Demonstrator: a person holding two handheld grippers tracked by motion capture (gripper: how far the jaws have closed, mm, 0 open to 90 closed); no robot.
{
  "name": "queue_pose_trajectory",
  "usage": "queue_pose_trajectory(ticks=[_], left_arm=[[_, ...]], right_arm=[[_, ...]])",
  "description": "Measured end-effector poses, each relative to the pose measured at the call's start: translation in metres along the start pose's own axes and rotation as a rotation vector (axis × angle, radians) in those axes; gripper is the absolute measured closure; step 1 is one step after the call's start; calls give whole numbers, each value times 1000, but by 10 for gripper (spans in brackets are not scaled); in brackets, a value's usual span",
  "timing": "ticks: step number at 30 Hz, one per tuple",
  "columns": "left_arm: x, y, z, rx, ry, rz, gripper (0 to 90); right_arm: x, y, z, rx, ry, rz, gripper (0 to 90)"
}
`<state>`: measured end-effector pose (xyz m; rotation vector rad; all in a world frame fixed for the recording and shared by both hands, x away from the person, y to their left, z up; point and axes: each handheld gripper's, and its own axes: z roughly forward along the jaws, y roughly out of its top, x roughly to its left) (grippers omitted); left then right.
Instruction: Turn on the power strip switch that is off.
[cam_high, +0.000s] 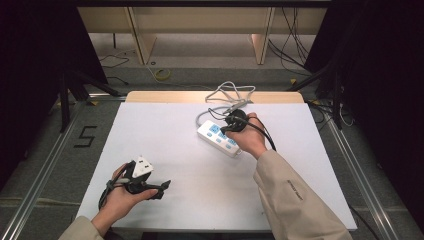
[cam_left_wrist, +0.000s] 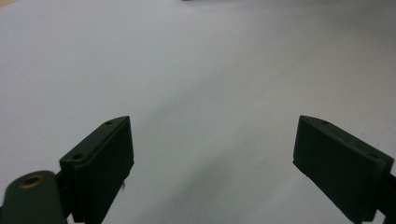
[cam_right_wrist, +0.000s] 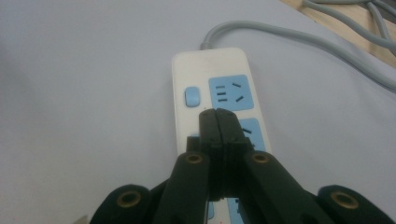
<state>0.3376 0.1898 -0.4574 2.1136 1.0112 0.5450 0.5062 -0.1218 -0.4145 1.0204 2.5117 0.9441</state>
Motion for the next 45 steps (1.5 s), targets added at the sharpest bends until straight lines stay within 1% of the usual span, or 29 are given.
queue_pose_trajectory(ticks=[6,10,13,22,34,42,43,45], left_arm=[[0,0,0,-5,-1,4,118],[0,0,0,-8,0,-4,118],[0,0,0,-4,-1,-2,118],[0,0,0,-2,-2,2,117],[0,0,0,-2,-4,5,117],[-1,0,1,-5,-4,3,117],[-1,0,1,-5,-4,3,117],[-1,0,1,-4,-5,4,117]], right_arm=[[1,3,6,14,3,-2,900],[1,4,9,16,1,-10,900],[1,6,11,24,3,-3,900],[1,8,15,32,4,-2,900],[2,16,19,40,2,-14,900],[3,17,25,52,4,-3,900],[2,18,26,52,4,-9,900],[3,18,26,58,6,-2,900]])
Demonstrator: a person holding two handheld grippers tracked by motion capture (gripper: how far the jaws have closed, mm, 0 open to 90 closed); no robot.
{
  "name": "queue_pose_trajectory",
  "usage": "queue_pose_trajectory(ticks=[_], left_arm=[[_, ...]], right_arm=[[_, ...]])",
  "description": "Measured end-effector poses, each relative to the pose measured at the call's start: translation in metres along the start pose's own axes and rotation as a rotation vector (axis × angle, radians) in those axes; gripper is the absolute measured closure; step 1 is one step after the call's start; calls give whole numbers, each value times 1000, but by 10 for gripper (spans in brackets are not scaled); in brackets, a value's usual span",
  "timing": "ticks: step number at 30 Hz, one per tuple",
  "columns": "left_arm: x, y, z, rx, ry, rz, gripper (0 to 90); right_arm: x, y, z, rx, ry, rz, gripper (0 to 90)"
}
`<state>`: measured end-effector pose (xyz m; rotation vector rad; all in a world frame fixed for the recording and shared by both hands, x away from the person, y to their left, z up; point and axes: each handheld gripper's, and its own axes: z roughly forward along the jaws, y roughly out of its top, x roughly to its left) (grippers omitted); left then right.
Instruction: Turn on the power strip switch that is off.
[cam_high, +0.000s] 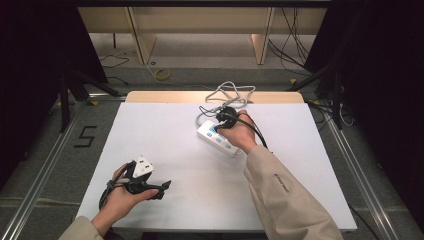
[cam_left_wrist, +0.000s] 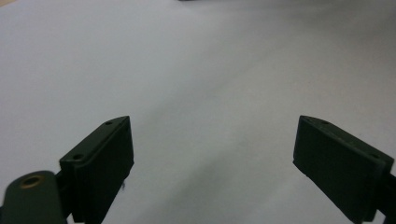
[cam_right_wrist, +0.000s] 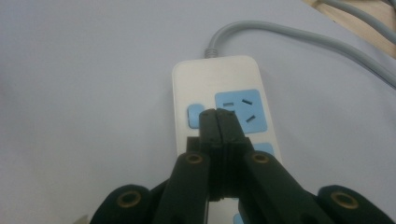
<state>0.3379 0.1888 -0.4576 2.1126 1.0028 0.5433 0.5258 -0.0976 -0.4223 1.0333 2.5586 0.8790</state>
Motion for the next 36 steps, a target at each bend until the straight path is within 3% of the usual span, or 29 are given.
queue_pose_trajectory(ticks=[36], left_arm=[[0,0,0,2,-3,1,117]], right_arm=[[3,12,25,54,8,-11,900]])
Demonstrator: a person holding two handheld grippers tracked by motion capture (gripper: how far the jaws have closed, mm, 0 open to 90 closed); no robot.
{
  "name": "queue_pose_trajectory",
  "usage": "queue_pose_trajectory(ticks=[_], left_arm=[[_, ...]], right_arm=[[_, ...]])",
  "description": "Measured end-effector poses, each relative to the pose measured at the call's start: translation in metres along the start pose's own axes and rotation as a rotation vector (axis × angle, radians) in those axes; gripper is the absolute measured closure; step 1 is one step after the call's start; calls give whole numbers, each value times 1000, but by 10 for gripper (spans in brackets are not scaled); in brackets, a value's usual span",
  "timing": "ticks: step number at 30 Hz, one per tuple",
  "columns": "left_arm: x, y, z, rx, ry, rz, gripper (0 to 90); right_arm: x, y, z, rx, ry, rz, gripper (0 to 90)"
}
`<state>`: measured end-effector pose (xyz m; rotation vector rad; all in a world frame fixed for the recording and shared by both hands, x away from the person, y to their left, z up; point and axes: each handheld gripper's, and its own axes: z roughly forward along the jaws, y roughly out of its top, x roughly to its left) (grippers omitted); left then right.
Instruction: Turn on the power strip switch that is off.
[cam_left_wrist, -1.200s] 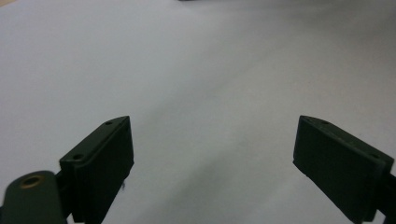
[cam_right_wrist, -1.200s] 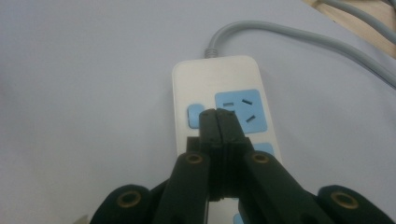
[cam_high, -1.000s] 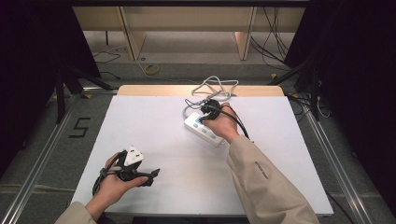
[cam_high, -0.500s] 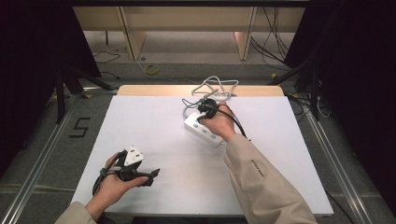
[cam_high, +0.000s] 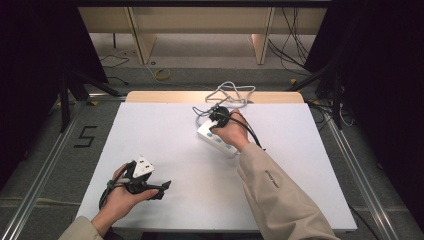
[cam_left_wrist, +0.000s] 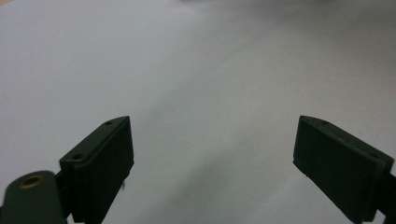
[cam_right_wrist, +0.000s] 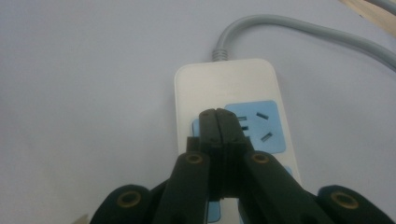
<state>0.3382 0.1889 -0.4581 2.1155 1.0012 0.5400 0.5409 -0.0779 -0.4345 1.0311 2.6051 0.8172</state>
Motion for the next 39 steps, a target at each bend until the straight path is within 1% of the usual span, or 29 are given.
queue_pose_trajectory(ticks=[4,5,9,12,23,33,39], left_arm=[[0,0,0,0,0,-2,117],[0,0,0,0,0,-2,117],[0,0,0,0,0,-3,117],[0,0,0,0,-1,-3,117],[0,0,0,-1,-1,0,117],[0,0,0,-1,-2,2,117],[0,0,0,0,-2,2,117]], right_arm=[[1,1,2,9,4,1,900],[1,2,3,6,4,-6,900],[3,4,5,12,7,2,900],[4,5,7,23,8,-8,900],[6,11,13,41,7,-13,900],[7,12,13,69,2,-15,900],[6,12,13,73,1,-9,900]])
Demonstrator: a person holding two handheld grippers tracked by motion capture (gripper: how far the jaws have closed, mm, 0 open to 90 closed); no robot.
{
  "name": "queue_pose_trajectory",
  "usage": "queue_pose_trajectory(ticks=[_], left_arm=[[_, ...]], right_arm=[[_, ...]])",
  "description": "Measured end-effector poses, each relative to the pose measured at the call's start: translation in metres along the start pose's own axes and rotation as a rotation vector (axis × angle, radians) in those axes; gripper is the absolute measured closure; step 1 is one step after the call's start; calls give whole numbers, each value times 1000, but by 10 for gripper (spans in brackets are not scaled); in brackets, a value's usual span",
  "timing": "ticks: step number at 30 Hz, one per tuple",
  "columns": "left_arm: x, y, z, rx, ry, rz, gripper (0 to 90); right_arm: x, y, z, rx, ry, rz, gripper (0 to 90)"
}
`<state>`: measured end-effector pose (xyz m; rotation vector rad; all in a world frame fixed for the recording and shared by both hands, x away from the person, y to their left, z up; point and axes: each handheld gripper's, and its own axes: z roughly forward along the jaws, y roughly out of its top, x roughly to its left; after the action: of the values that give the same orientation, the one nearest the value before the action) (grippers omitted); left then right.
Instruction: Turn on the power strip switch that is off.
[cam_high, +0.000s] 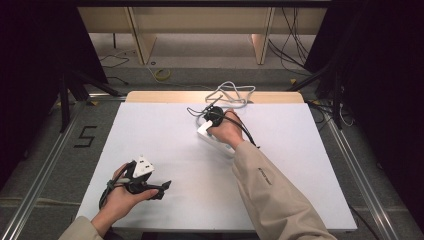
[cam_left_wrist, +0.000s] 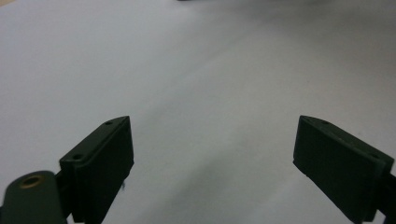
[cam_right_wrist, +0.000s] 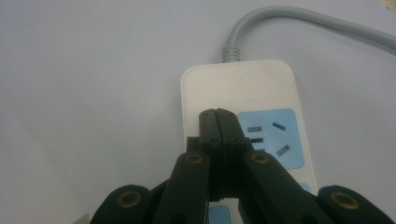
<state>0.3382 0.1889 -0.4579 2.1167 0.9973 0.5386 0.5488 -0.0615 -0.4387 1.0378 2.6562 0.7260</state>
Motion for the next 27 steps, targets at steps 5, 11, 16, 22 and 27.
queue_pose_trajectory(ticks=[5,11,16,22,27], left_arm=[[0,0,0,0,0,2,117],[-1,0,0,-1,-1,-1,118],[-1,0,0,-2,-2,2,120],[0,0,0,-1,-1,1,119],[0,0,0,0,-1,1,118]], right_arm=[[1,1,0,12,-3,-7,900],[3,3,1,21,-15,-19,900],[2,2,2,24,-11,-13,900],[4,4,2,32,-21,-23,900],[4,4,3,40,-26,-27,900]])
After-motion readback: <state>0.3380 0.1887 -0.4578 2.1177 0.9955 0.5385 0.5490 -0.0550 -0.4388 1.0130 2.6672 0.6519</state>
